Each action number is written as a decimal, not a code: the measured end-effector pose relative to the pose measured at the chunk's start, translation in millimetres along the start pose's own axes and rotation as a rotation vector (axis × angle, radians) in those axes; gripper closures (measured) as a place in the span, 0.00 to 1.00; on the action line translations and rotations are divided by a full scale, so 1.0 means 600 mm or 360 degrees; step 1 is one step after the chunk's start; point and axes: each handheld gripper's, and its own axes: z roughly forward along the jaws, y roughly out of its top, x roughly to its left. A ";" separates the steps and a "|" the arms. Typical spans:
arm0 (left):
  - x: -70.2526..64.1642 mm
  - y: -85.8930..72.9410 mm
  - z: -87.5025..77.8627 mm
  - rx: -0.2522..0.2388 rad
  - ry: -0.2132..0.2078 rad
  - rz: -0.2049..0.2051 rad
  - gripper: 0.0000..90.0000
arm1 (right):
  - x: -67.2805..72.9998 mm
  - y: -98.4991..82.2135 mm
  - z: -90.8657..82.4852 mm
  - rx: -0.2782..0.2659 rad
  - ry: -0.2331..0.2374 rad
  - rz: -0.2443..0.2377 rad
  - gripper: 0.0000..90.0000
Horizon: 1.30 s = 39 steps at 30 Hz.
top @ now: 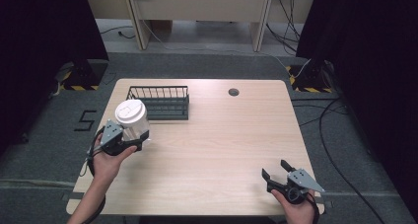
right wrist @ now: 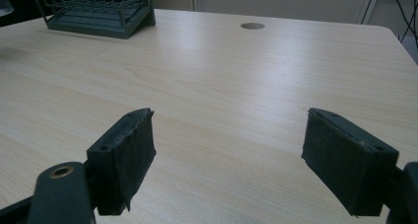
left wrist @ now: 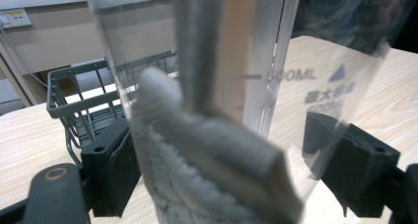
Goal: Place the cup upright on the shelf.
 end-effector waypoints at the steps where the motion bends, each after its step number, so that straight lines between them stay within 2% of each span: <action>1: 0.000 0.003 0.002 0.0001 0.0002 0.0006 0.20 | 0.000 0.000 0.001 -0.0002 0.0001 -0.0001 0.23; 22: 0.007 0.060 0.041 -0.0024 0.0024 0.0034 0.20 | -0.002 0.001 0.003 0.0012 0.0009 0.0007 0.23; 31: 0.011 0.075 0.061 -0.0018 0.0040 0.0053 0.20 | -0.004 0.002 0.006 0.0038 0.0030 0.0042 0.25; 39: 0.022 0.081 0.075 -0.0019 0.0068 0.0046 0.20 | -0.005 0.003 0.008 0.0032 0.0029 0.0018 0.24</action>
